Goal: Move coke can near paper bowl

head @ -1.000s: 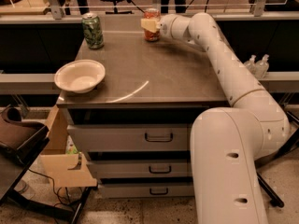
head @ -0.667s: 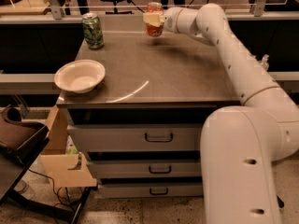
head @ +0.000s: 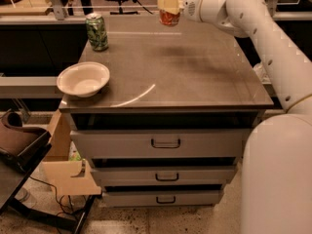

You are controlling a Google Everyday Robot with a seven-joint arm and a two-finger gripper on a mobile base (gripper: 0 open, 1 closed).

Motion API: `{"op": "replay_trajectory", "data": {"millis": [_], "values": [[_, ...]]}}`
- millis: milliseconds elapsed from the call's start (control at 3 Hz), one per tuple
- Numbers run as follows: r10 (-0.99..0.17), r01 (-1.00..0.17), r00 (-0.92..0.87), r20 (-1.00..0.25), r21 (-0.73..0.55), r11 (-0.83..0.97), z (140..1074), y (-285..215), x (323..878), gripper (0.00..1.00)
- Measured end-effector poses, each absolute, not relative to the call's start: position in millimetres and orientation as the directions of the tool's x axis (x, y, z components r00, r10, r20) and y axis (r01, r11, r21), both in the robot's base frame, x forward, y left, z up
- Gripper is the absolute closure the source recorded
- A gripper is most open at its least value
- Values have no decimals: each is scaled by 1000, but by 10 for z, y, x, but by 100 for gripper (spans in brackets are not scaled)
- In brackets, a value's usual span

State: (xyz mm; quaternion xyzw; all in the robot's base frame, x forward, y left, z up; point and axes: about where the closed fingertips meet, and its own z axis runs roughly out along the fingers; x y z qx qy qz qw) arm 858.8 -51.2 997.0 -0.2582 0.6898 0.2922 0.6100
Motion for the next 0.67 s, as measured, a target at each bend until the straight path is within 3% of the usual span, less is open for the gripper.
{"op": "replay_trajectory", "data": {"millis": [667], "values": [[-9,-734,-80,-997,52,677,10144,-574,7953,100]]}}
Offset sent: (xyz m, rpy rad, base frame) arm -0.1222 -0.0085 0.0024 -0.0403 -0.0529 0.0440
